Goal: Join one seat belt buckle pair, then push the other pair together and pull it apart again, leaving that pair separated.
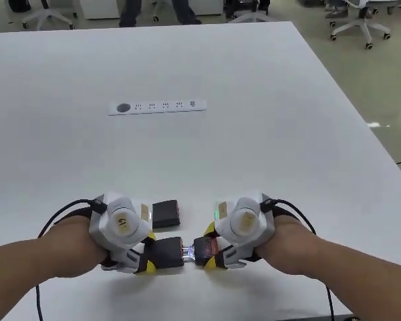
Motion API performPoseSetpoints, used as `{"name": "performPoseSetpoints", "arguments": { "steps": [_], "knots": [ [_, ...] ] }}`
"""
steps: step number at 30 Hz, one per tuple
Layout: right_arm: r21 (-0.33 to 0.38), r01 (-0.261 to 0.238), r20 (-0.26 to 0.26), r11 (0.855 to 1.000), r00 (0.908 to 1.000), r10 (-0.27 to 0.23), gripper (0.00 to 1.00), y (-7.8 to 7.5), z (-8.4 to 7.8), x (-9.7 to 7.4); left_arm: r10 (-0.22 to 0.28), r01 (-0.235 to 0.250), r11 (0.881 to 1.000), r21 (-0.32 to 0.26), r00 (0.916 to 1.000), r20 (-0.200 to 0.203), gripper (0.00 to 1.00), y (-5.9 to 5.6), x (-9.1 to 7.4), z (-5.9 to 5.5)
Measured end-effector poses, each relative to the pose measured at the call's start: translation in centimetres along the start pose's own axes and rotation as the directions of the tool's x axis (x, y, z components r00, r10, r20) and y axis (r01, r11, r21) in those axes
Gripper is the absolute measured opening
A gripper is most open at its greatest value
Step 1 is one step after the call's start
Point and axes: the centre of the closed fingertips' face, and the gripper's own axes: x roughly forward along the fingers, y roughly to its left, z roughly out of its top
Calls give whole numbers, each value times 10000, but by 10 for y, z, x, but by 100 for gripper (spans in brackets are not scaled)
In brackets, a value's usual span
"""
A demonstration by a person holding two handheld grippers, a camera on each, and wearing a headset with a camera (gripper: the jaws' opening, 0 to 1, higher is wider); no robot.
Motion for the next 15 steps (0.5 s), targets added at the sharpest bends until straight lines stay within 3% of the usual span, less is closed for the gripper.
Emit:
{"name": "performPoseSetpoints", "arguments": {
  "steps": [15],
  "knots": [
    [-297,-247,-538,9993,9983,231,31,-3,6,2,-24,25,10000,64,10000,-16,31,0,-1,0]
  ]
}}
